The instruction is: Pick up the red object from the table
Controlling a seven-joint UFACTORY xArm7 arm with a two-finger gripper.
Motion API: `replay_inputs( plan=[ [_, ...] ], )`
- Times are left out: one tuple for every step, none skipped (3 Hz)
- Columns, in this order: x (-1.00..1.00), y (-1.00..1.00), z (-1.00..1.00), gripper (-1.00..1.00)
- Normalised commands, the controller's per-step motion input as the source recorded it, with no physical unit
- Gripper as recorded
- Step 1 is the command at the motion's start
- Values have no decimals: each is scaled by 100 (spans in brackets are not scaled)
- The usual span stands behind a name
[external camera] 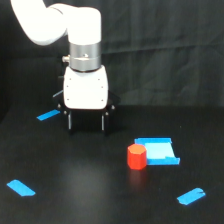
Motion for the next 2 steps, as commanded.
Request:
replay_inputs(
  plan=[
    [96, -87, -26, 100],
    [95, -85, -43, 99]
  ],
)
